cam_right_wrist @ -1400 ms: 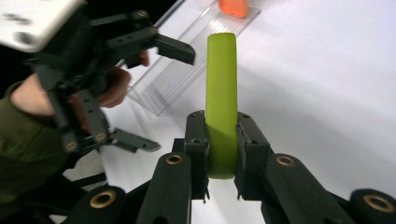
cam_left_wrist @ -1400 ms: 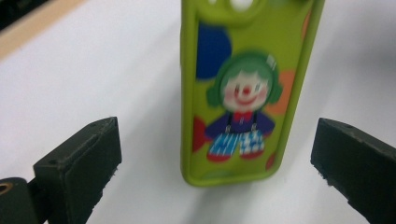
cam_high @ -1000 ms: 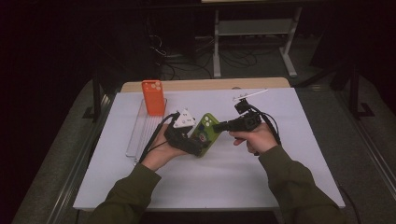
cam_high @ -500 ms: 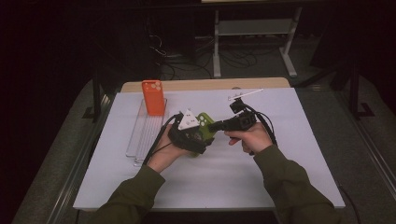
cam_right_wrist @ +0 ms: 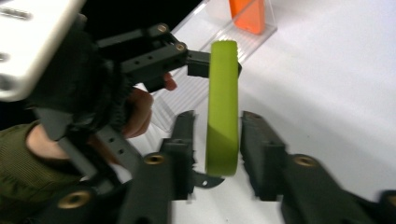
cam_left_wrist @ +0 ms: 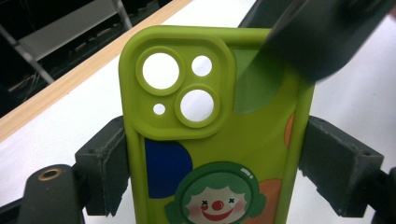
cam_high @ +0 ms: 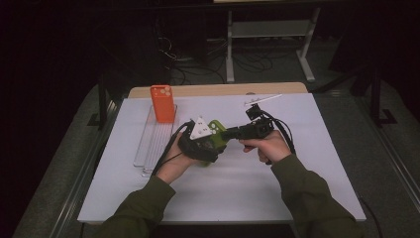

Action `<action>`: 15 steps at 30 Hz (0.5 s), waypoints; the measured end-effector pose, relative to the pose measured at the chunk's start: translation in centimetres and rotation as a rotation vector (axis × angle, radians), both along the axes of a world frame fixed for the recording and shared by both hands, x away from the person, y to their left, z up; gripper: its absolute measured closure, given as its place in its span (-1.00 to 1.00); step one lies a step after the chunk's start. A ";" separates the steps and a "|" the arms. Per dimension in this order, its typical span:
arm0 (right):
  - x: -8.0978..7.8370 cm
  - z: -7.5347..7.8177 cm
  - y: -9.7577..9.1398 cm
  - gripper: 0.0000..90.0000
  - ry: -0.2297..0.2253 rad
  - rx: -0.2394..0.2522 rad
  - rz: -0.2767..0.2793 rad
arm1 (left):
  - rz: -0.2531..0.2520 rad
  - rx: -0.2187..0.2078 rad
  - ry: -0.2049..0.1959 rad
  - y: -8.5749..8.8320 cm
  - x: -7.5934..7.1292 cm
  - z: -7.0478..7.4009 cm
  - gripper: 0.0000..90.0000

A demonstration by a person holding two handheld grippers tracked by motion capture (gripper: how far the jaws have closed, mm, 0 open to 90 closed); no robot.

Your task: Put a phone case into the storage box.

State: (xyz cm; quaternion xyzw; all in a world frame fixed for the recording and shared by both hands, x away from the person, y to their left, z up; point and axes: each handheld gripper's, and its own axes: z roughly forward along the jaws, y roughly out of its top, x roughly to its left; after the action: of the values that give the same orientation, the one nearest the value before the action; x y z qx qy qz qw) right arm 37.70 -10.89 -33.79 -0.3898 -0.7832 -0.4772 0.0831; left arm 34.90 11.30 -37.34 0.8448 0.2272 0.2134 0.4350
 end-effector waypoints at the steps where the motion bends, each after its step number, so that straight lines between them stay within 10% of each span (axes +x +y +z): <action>1: 0.0 0.1 -0.2 0.28 -0.019 0.000 -0.001 | 0.008 -0.010 0.007 0.3 0.2 0.1 -0.64; 15: -2.2 -0.7 -3.8 -0.41 -0.198 -0.117 -0.092 | 0.109 -0.107 0.032 2.2 2.2 2.6 -0.64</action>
State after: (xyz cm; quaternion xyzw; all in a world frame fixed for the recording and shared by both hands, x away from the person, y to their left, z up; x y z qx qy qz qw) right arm 35.51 -14.68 -34.52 -0.3805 -0.7954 -0.4701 -0.0399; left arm 37.07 13.52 -34.79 0.8101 0.2910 0.2107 0.4634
